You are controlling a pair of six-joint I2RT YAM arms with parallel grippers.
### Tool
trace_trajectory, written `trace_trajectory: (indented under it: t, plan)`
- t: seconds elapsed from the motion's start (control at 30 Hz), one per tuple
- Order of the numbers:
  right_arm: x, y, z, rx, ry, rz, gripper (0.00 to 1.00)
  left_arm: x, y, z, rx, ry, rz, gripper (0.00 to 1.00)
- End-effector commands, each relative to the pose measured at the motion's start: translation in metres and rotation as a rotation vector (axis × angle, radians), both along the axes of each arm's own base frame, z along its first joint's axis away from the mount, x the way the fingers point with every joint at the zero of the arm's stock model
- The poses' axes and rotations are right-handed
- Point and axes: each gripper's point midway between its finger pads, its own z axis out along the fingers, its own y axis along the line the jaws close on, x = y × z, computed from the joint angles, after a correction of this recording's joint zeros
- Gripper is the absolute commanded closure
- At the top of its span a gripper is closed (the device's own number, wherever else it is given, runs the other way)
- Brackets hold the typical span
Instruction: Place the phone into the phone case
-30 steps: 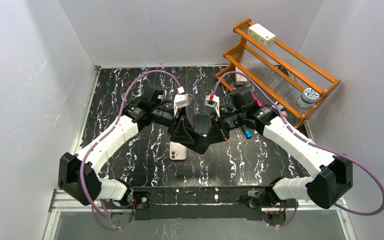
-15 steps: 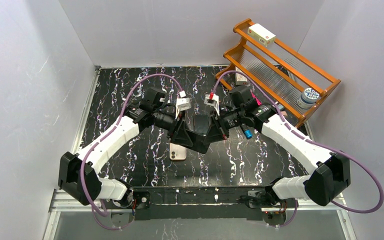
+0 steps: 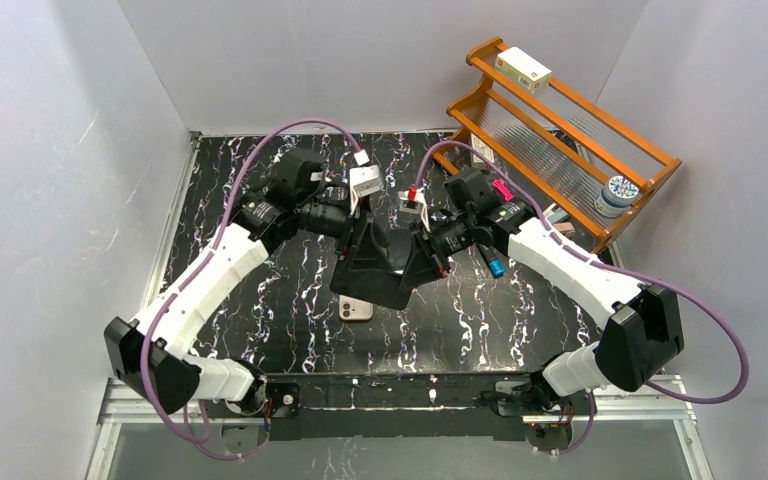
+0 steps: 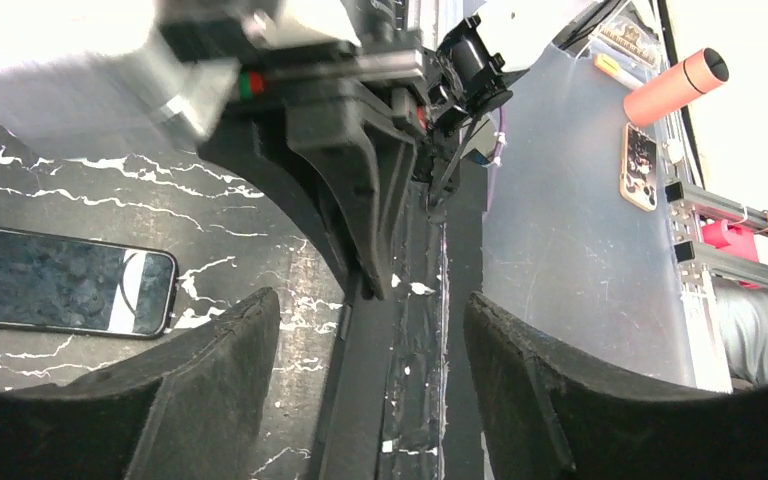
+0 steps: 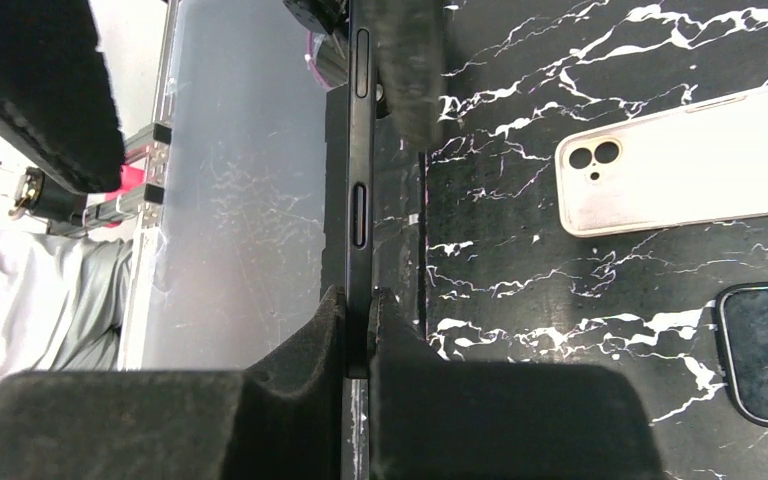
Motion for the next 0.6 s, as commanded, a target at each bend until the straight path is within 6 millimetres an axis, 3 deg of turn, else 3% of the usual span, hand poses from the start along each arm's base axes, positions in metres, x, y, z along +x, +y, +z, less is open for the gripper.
trace_trajectory:
  t: [0.0, 0.4, 0.57]
  plan:
    - [-0.004, 0.005, 0.029, 0.087, -0.058, 0.054, 0.99, -0.003, -0.003, -0.013, 0.058, 0.13, -0.017, 0.38]
    - [0.008, 0.011, 0.041, 0.117, -0.104, 0.007, 0.99, -0.019, 0.016, -0.048, 0.165, 0.183, 0.006, 0.53]
    - [0.027, 0.005, 0.054, 0.15, -0.128, -0.066, 0.99, -0.027, 0.017, -0.059, 0.192, 0.299, 0.024, 0.71]
